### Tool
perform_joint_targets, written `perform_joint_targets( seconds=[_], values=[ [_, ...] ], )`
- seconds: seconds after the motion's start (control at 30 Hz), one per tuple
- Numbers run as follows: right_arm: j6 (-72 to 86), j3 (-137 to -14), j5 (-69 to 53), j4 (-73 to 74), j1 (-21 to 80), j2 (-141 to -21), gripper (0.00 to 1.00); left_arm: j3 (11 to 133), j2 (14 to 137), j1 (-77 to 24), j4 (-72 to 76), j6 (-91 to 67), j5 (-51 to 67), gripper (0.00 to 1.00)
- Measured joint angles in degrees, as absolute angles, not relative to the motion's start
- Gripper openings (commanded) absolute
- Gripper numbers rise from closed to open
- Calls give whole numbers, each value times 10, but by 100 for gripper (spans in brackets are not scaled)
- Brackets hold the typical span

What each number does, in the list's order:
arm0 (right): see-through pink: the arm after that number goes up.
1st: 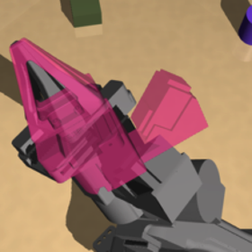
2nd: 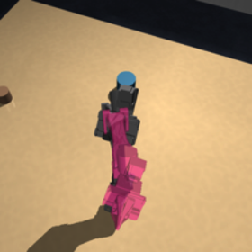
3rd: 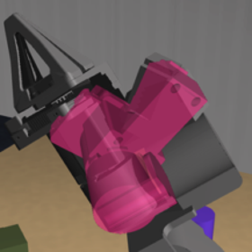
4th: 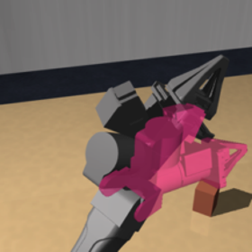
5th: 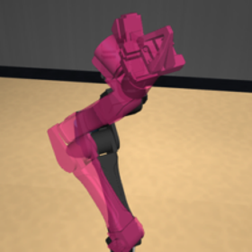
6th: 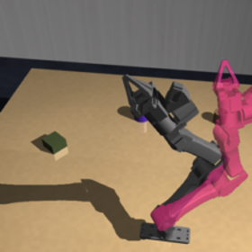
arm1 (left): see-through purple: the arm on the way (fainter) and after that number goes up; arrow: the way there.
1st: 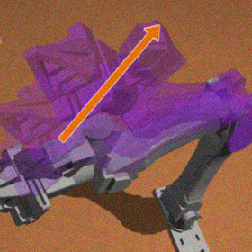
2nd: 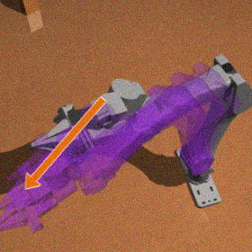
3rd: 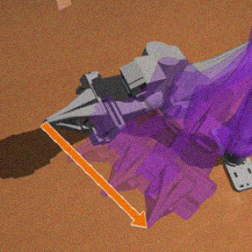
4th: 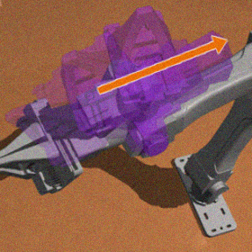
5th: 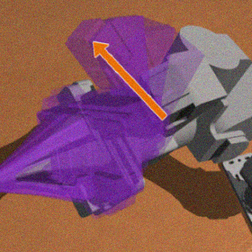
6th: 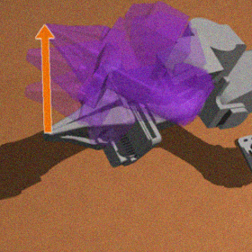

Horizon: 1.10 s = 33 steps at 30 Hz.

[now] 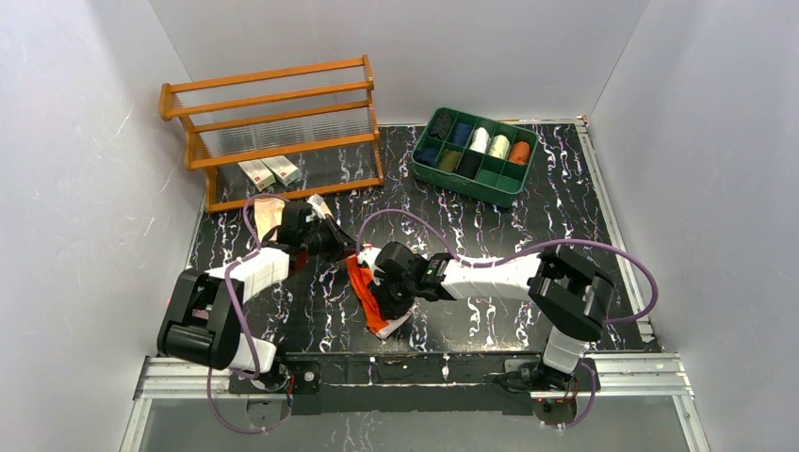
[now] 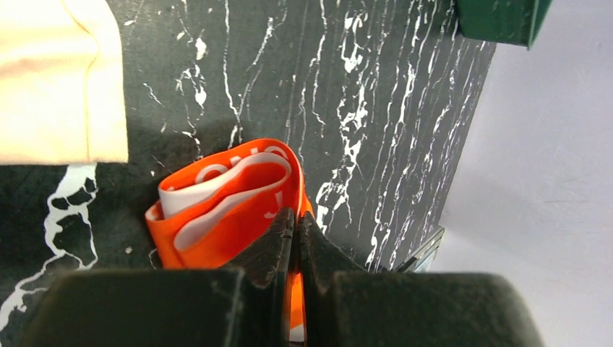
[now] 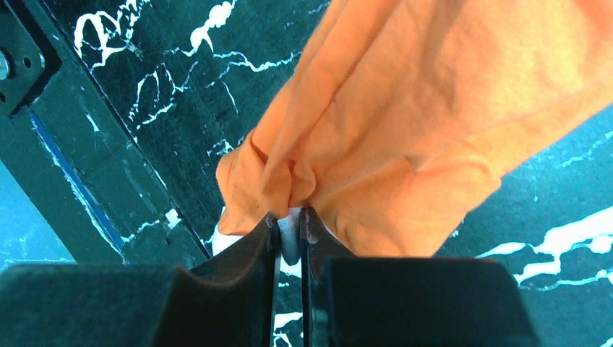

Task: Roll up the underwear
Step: Fold the underwear at the corner of the board.

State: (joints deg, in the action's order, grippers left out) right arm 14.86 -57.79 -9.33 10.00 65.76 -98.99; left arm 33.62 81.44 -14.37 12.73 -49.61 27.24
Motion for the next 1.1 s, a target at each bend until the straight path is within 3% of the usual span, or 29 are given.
perform_joint_targets(
  seconds=[0.17, 0.27, 0.4, 0.63, 0.83, 1.1],
  values=[
    [156, -540, -78, 87, 658, -946, 27, 340, 778, -144, 104, -497, 270, 0],
    [167, -525, -79, 85, 658, -919, 55, 339, 774, -144, 98, -502, 270, 0],
    [177, -509, -89, 74, 658, -897, 65, 317, 774, -144, 115, -520, 271, 0],
    [197, -491, -79, 55, 658, -841, 53, 285, 769, -144, 131, -540, 277, 0],
    [216, -509, -53, 55, 658, -874, 45, 278, 752, -144, 133, -540, 276, 0],
    [226, -534, -43, 66, 658, -936, 45, 275, 752, -144, 129, -538, 276, 0]
  ],
)
